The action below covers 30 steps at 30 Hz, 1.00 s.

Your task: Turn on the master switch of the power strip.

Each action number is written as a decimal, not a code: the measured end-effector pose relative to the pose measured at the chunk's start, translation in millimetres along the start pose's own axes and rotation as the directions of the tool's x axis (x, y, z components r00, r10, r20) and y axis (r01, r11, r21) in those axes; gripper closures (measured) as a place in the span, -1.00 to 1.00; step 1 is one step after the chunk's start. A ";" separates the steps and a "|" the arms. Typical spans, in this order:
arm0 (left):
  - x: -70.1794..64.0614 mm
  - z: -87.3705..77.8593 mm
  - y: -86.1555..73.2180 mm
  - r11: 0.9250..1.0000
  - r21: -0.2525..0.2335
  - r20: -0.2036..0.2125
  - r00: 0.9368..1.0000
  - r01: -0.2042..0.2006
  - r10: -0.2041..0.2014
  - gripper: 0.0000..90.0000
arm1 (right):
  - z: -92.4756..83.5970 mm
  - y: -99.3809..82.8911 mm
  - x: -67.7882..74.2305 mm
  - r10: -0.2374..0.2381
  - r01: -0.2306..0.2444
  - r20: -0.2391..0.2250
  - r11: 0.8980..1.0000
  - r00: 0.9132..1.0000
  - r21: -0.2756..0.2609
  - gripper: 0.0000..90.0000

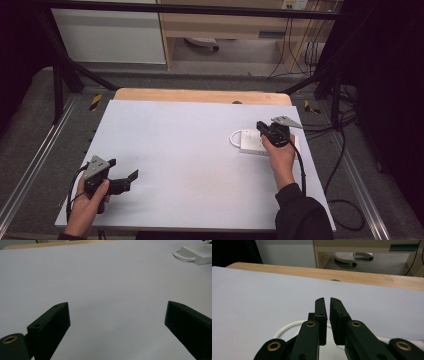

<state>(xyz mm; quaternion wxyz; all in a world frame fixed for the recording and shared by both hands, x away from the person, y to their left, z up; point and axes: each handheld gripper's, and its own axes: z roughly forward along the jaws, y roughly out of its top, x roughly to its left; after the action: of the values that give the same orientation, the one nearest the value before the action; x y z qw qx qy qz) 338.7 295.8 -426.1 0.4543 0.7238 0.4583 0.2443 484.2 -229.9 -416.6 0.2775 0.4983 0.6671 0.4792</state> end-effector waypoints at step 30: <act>0.3 -1.0 -0.2 1.000 -0.005 0.002 1.000 -0.010 0.010 -0.86 | 10.8 -8.0 13.5 -0.033 0.034 -0.014 0.998 0.999 0.043 1.00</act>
<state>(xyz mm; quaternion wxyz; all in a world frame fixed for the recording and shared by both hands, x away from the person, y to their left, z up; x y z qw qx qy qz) 338.0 296.6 -425.8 0.4554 0.7252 0.4535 0.2471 485.4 -213.8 -426.7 0.2703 0.4898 0.6874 0.4630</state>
